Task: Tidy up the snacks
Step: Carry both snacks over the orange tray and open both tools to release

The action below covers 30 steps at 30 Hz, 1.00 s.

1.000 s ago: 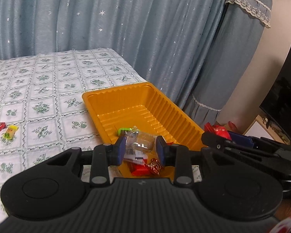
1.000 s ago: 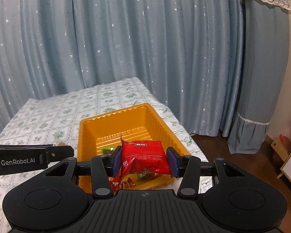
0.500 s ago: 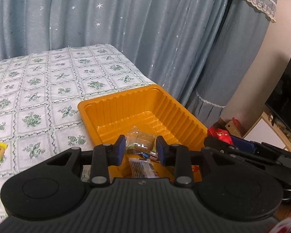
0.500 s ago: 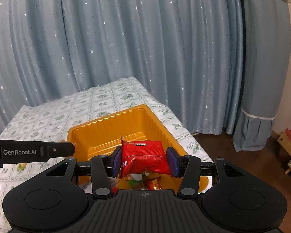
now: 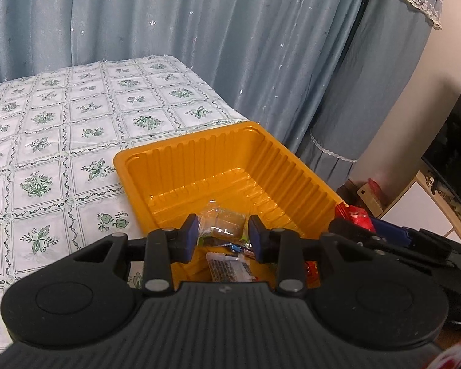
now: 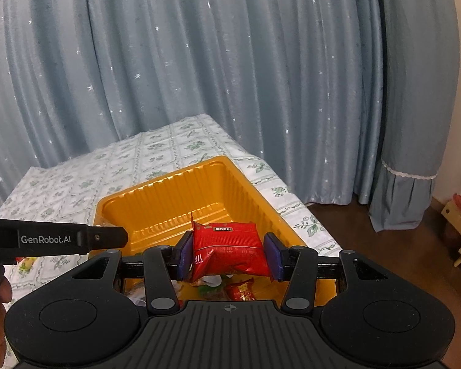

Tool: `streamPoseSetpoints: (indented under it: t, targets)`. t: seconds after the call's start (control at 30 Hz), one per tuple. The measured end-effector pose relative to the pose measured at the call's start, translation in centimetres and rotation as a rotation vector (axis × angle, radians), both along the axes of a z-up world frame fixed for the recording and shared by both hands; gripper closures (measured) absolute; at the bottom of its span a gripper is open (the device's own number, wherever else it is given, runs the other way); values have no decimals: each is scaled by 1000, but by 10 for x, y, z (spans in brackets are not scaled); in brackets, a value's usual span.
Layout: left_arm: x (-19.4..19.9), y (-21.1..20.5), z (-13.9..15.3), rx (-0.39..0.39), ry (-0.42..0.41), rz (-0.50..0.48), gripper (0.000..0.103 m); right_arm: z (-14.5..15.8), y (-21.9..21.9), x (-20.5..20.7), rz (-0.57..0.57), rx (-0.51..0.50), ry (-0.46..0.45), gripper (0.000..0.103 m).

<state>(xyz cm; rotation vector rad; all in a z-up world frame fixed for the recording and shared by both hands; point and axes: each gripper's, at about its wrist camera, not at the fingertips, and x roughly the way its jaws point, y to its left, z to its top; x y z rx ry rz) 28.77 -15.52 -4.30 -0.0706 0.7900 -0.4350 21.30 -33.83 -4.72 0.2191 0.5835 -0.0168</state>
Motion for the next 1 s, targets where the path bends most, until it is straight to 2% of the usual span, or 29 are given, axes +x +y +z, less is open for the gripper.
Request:
streamPoseSetpoints:
  t: [0.13, 0.17, 0.2, 0.23, 0.27, 0.87, 0.93, 0.97, 1.0]
  targets:
    - [2, 0, -2, -2, 4, -4, 69, 0, 3, 2, 1, -3, 2, 54]
    - [3, 0, -3, -5, 5, -4, 62, 0, 4, 2, 4, -4, 3, 54]
    - [4, 1, -4, -8, 8, -6, 46, 0, 4, 2, 6, -6, 3, 54]
    - [4, 1, -4, -4, 7, -2, 38, 0, 5, 2, 8, -9, 4, 54]
    - [4, 3, -4, 0, -2, 6, 37, 0, 5, 2, 10, -10, 3, 54]
    - [-19, 53, 13, -37, -46, 115, 37, -2, 14, 3, 74, 19, -16, 54]
    - [-24, 55, 13, -33, -52, 118, 37, -4, 13, 5, 91, 59, -19, 40]
    - [-26, 56, 13, -29, -54, 118, 37, -5, 12, 5, 85, 77, -17, 22]
    - [-28, 57, 12, -26, -54, 120, 37, -5, 10, 6, 69, 89, -19, 15]
